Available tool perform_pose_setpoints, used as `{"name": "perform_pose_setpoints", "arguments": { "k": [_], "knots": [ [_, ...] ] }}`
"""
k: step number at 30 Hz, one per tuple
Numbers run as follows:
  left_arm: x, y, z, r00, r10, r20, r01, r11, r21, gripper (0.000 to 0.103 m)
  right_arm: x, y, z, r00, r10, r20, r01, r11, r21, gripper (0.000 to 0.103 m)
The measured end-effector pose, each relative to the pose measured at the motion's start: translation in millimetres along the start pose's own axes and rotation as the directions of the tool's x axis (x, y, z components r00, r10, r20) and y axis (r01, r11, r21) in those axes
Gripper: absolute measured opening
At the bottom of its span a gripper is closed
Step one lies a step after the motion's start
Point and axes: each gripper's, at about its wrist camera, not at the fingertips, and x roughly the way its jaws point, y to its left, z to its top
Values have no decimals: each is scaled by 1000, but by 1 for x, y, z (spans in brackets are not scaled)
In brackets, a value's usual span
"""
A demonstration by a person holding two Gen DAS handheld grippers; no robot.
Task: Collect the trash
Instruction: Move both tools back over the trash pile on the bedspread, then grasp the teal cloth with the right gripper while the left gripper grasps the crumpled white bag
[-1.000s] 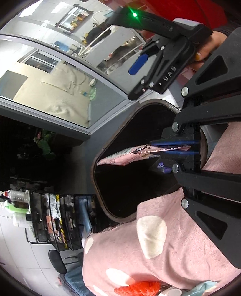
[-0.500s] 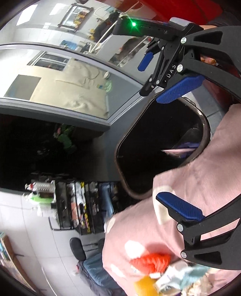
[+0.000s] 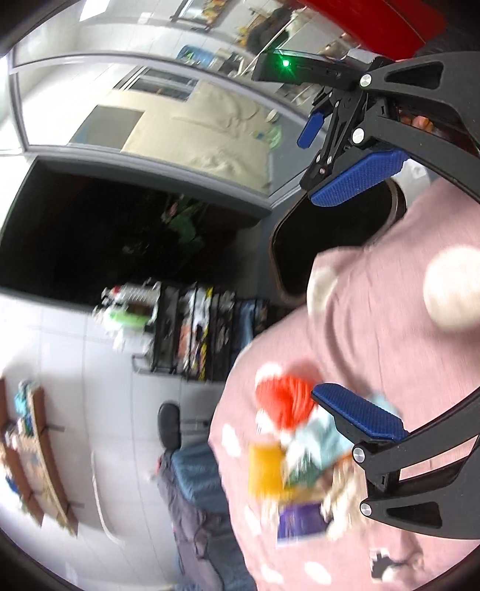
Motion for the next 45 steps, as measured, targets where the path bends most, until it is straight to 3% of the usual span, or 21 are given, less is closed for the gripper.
{"name": "perform_pose_setpoints", "arguments": {
  "k": [7,11,16,22,29,36,39,41,45],
  "knots": [
    [-31,45,-7,984,168,52,-166,985,-39,95,2,55,7,987,162,15,-161,985,-61,96],
    [-42,72,-18,966,254,44,-251,966,-66,95,10,90,8,960,277,-41,-280,957,-80,96],
    [-55,111,-36,944,331,20,-325,936,-134,95,19,133,2,941,323,-101,-335,930,-150,96],
    [-60,148,-48,945,325,-37,-324,920,-218,95,37,171,-10,902,370,-224,-414,889,-196,96],
    [-40,166,-52,943,308,-127,-329,921,-209,93,67,203,-12,865,364,-346,-450,868,-211,94],
    [1,175,-47,937,272,-218,-315,929,-194,92,93,218,-17,816,358,-454,-480,857,-189,64],
    [16,182,-44,936,249,-248,-303,929,-211,89,95,223,-20,802,367,-472,-499,845,-190,36],
    [25,187,-43,933,235,-273,-300,927,-226,80,94,222,-20,795,382,-472,-512,840,-183,17],
    [32,189,-46,927,214,-309,-293,926,-237,55,85,216,-18,786,424,-449,-540,825,-166,6]
  ]
}}
